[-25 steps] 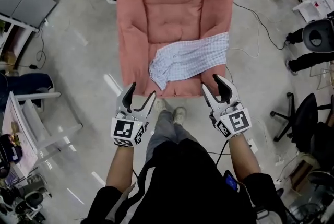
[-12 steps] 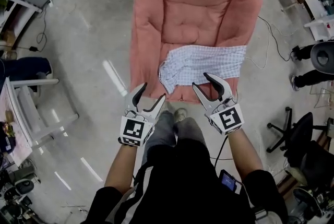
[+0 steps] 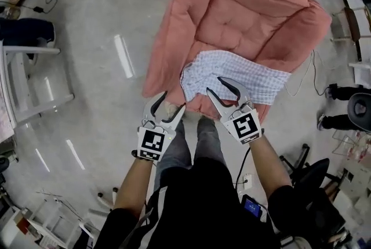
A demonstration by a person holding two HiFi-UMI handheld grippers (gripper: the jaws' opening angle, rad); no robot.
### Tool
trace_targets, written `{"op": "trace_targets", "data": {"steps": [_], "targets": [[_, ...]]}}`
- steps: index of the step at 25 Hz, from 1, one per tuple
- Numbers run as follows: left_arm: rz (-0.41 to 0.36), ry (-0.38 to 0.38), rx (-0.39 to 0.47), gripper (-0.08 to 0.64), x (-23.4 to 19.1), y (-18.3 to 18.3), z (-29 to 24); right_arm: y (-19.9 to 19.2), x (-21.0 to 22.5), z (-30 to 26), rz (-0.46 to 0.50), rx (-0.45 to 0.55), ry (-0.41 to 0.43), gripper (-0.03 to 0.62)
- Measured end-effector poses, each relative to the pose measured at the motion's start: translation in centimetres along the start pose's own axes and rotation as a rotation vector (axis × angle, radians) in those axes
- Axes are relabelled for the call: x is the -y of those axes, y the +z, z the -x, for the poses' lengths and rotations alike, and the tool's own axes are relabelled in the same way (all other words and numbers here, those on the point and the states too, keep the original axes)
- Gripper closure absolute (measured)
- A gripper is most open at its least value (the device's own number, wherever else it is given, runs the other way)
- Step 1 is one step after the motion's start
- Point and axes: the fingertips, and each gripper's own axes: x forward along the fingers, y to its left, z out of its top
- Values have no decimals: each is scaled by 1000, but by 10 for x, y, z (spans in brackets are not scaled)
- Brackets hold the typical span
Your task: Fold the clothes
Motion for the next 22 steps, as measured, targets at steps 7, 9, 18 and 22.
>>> {"op": "trace_targets", "data": {"steps": [7,9,18,22], "targets": [[112,117,-27,290,-10,-51,-27,-32,3,-52,86,-39,178,430],[145,143,-47,298,-11,-74,-35,-43,5,-65,95,-56,200,431],[365,171,-165,346,12,-205,-94,-103,5,-87,106,-119,288,440],[423,185,-207,348,21,-253,-115,-127,2,-88,121,-158,326,448]]}}
